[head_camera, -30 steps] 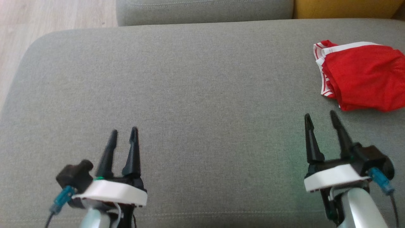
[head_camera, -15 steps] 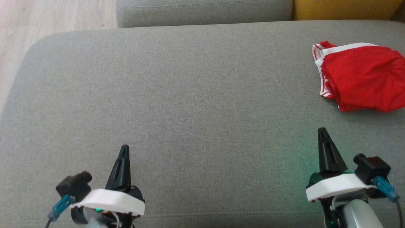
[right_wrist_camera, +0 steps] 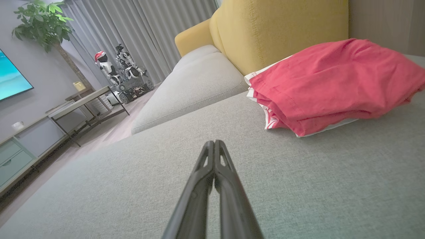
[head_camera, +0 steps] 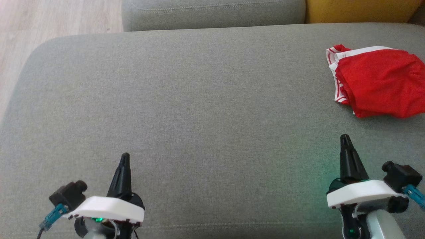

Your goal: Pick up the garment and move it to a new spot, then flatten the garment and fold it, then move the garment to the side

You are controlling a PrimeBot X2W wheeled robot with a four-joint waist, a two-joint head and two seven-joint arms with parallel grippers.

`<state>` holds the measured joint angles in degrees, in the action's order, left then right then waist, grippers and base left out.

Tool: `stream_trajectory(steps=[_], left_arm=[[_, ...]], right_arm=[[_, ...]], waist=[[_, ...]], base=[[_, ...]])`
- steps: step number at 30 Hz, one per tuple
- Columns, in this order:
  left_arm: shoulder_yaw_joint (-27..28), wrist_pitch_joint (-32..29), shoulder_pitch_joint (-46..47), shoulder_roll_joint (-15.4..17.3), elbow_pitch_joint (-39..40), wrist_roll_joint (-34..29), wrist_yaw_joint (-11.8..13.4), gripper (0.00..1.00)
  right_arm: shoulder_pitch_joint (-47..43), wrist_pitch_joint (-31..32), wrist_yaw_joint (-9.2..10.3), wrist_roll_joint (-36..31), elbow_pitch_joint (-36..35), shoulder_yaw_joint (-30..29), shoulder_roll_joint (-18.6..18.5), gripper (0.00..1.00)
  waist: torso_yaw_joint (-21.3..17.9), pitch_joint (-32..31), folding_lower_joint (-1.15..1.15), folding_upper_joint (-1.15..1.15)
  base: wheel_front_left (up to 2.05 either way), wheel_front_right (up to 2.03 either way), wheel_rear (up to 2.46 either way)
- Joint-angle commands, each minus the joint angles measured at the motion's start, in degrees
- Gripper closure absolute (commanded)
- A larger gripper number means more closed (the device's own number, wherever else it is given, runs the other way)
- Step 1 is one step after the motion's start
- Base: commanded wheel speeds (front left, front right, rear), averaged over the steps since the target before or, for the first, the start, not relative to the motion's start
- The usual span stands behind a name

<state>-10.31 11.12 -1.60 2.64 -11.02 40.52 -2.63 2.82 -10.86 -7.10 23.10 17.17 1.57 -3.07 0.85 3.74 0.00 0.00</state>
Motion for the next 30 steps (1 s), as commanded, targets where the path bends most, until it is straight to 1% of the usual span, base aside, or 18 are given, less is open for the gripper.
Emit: stream_trajectory(steps=[1,30], left_arm=[[1.2,-0.3,2.8,0.7,1.6,1.4,-0.6,1.0],[4.8,-4.5,4.1,1.3,0.4,16.7,-1.8,1.0]], right_arm=[[2.2,0.3,-0.09,2.0,-2.1,-0.1,-0.8,1.0],[2.5,4.5,-0.17,22.1,-2.5,-1.5,-1.1,1.0]], waist=[[0.0,0.0,0.0,0.0],[-0.3,-1.1,0.0,0.0]], base=[[0.0,0.0,0.0],[0.0,0.0,0.0]])
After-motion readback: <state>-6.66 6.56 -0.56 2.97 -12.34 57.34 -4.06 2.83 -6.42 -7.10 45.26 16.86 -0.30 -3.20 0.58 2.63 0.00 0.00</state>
